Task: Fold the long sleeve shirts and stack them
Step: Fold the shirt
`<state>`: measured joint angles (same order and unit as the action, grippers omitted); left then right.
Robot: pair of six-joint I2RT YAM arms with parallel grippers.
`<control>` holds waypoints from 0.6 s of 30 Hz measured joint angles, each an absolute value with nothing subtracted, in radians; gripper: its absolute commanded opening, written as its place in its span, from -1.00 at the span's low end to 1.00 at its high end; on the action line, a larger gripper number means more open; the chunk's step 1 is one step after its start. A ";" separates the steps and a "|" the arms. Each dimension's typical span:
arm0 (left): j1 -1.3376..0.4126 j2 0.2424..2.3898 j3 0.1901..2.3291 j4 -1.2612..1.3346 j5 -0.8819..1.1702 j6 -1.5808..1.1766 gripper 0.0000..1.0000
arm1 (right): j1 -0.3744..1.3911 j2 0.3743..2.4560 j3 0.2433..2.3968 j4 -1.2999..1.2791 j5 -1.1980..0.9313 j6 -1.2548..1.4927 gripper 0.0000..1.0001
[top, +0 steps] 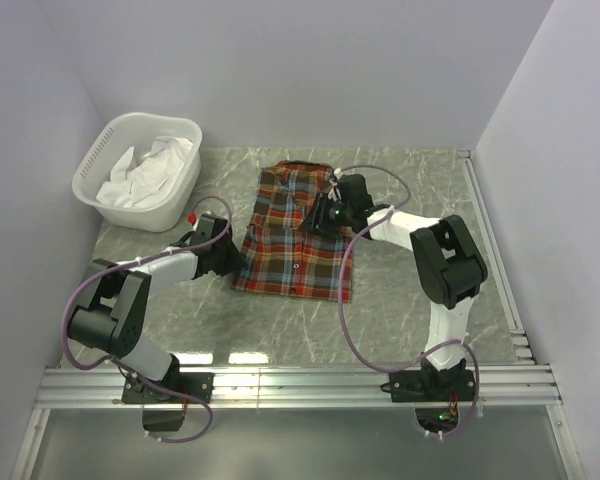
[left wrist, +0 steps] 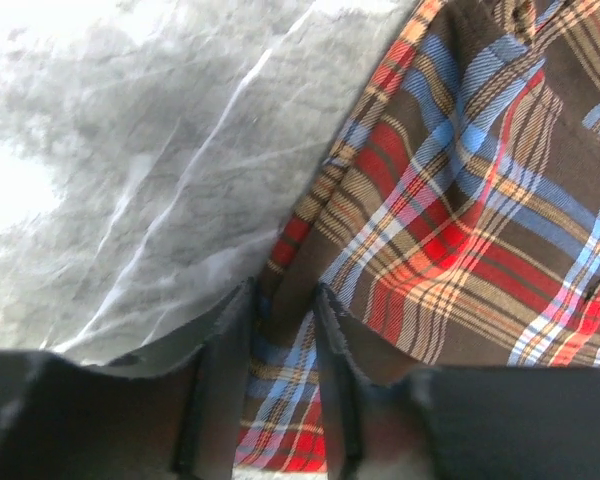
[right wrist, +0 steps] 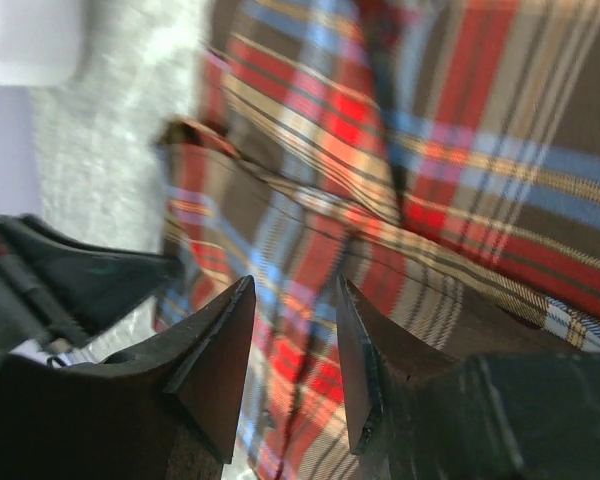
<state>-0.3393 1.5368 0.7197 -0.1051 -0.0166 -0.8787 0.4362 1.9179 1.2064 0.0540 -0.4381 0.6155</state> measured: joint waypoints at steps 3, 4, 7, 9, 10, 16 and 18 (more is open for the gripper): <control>-0.344 1.559 0.729 -0.085 -0.017 -0.878 -0.43 | 0.439 1.961 1.207 0.047 -0.453 0.636 -0.10; -0.346 1.564 0.731 -0.079 -0.017 -0.879 -0.46 | 0.441 1.974 1.208 0.048 -0.458 0.640 -0.10; -0.352 1.572 0.731 -0.066 -0.019 -0.879 -0.60 | 0.443 2.012 1.226 0.049 -0.476 0.657 -0.10; -0.355 1.575 0.731 -0.064 -0.022 -0.880 -0.67 | 0.443 2.027 1.236 0.057 -0.486 0.666 -0.11; -0.358 1.575 0.731 -0.064 -0.025 -0.879 -0.68 | 0.443 2.033 1.240 0.062 -0.491 0.671 -0.12; -0.365 1.575 0.731 -0.064 -0.035 -0.880 -0.73 | 0.448 2.040 1.250 0.080 -0.506 0.685 -0.16; -0.366 1.575 0.731 -0.064 -0.036 -0.880 -0.74 | 0.450 2.044 1.263 0.082 -0.510 0.685 -0.24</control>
